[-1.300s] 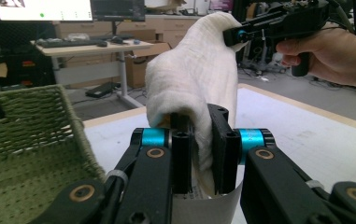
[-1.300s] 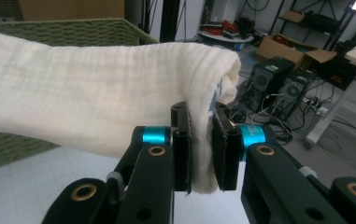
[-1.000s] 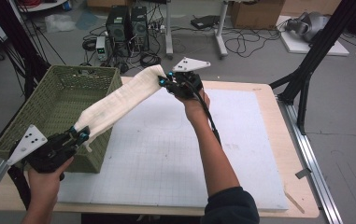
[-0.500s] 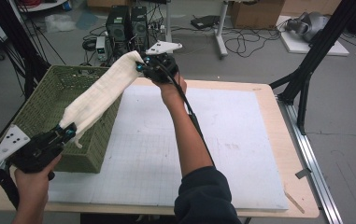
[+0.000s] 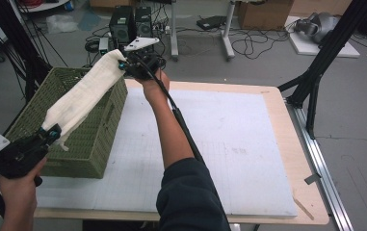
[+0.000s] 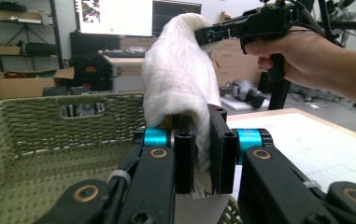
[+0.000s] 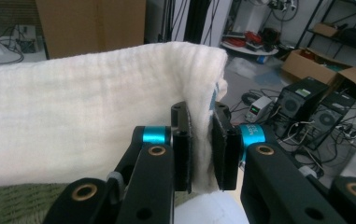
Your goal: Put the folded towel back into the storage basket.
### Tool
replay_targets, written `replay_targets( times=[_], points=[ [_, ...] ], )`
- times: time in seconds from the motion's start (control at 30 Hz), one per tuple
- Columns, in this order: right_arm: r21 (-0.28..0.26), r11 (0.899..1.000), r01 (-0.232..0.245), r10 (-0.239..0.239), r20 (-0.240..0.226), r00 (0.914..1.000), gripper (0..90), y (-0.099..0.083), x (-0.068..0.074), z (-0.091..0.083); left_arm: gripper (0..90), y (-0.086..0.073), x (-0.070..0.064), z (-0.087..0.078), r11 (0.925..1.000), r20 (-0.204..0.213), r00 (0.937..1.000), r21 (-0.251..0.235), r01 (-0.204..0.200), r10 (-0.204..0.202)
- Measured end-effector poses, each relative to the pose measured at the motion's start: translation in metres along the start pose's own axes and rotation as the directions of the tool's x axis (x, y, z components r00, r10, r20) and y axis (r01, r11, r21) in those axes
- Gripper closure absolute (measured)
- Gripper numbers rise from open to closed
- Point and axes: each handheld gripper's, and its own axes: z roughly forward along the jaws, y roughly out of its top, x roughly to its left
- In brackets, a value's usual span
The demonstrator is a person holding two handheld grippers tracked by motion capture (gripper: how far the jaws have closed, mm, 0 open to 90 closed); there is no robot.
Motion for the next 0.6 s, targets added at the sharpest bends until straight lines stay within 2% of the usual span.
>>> replay_targets(
  times=[0.07, 0.3, 0.6],
  points=[
    [0.004, 1.0, -0.006, 0.006, -0.002, 1.0, 80.3, 0.001, 0.001, 0.003, 81.9, 0.0, 0.002, -0.001, 1.0, -0.018, 0.9998, 0.007, -0.005, 0.005],
    [0.022, 1.0, 0.004, -0.004, -0.024, 0.9997, 80.2, 0.012, 0.011, 0.036, 81.9, -0.003, 0.011, -0.006, 0.9999, -0.057, 0.9983, 0.014, 0.009, -0.008],
    [0.054, 0.998, 0.015, -0.013, -0.038, 0.9992, 80.3, 0.018, 0.021, 0.072, 81.8, -0.008, 0.021, -0.008, 0.999, -0.086, 0.9958, 0.027, 0.035, -0.032]
  ],
)
